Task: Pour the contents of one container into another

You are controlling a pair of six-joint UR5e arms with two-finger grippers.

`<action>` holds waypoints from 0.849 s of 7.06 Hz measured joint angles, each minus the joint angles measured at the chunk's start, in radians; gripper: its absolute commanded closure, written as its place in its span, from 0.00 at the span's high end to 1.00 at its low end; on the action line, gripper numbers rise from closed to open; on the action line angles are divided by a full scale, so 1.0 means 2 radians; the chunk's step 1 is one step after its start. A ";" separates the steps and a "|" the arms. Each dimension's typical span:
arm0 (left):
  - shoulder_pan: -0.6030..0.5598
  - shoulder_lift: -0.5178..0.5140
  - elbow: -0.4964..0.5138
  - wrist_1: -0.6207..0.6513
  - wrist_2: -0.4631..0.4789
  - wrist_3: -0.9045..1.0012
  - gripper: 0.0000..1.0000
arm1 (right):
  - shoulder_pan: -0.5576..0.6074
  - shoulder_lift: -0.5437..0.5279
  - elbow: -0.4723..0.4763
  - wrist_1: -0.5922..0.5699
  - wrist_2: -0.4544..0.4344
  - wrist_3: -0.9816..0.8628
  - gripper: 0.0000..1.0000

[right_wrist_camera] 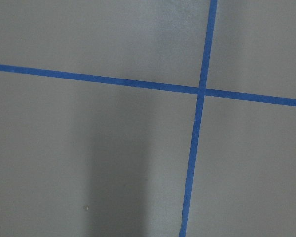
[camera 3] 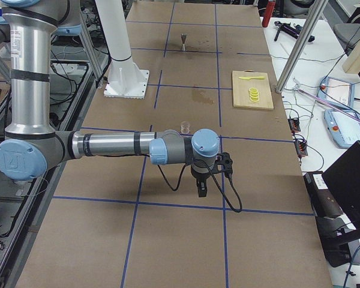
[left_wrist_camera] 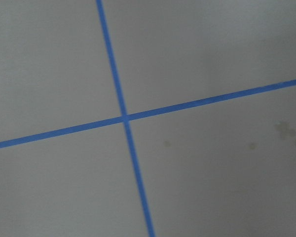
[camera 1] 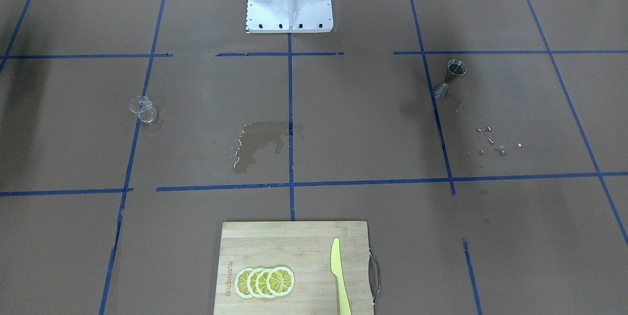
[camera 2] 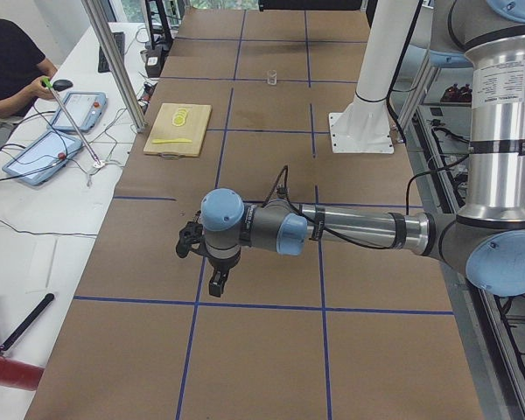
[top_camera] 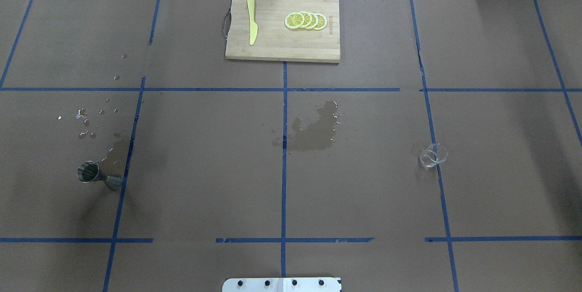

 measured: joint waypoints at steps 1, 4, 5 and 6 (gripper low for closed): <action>-0.006 -0.007 0.001 0.025 0.000 0.010 1.00 | 0.000 0.001 0.000 0.000 -0.001 -0.001 1.00; -0.009 -0.012 -0.017 0.070 -0.001 -0.009 1.00 | 0.000 -0.001 0.000 0.001 -0.003 -0.001 1.00; -0.009 -0.010 -0.019 0.072 -0.001 -0.013 1.00 | 0.000 -0.001 0.000 0.001 -0.004 -0.001 1.00; -0.010 -0.009 -0.019 0.072 -0.001 -0.014 1.00 | 0.000 -0.002 0.000 0.001 -0.004 -0.001 1.00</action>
